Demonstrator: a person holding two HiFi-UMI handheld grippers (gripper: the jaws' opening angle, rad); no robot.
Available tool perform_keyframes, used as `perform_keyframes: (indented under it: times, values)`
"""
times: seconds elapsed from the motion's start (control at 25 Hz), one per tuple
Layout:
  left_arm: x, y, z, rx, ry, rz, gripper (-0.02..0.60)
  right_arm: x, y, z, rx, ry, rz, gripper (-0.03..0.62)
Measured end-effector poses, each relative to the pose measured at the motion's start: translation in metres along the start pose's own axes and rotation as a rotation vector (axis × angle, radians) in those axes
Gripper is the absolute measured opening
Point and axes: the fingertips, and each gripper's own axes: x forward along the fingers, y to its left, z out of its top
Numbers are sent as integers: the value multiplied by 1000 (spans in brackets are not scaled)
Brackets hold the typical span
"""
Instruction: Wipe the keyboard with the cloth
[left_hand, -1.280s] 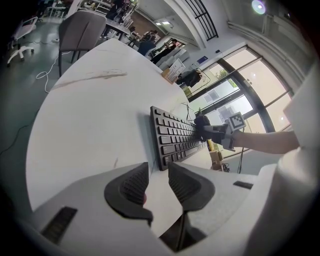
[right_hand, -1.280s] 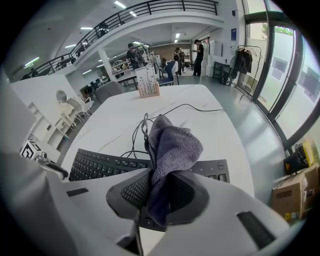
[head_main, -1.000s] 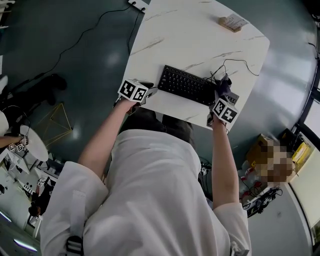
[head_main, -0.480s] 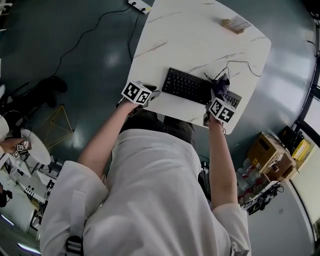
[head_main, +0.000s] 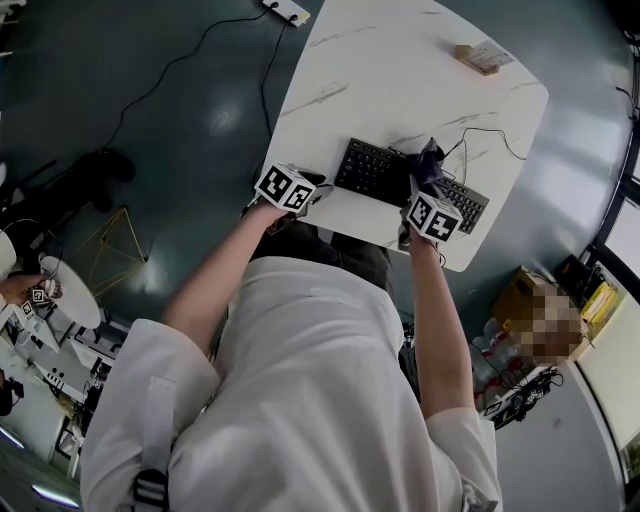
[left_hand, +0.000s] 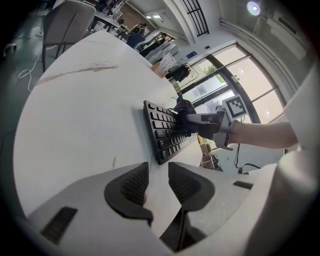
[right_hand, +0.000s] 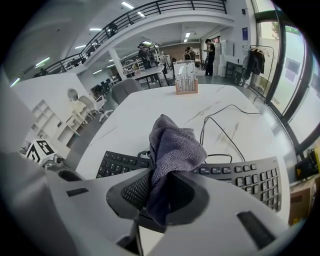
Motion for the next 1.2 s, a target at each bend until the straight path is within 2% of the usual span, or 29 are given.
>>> perform_keyframes:
  times: [0.28,0.68,1.04,1.2]
  values:
    - [4,-7,-1,21,7,-26,117,11,38,4,-44,9,43,89]
    - [15,-12,-8,8,16,-47,117,27,93,7,-92,16,134,89]
    - [-4,-4,-17,-18,-34,-26,117,36,133,10,-135,16,210,89]
    - [-16,6,-28,-39,-40,4,117,39,156,9,-146,28,277,89]
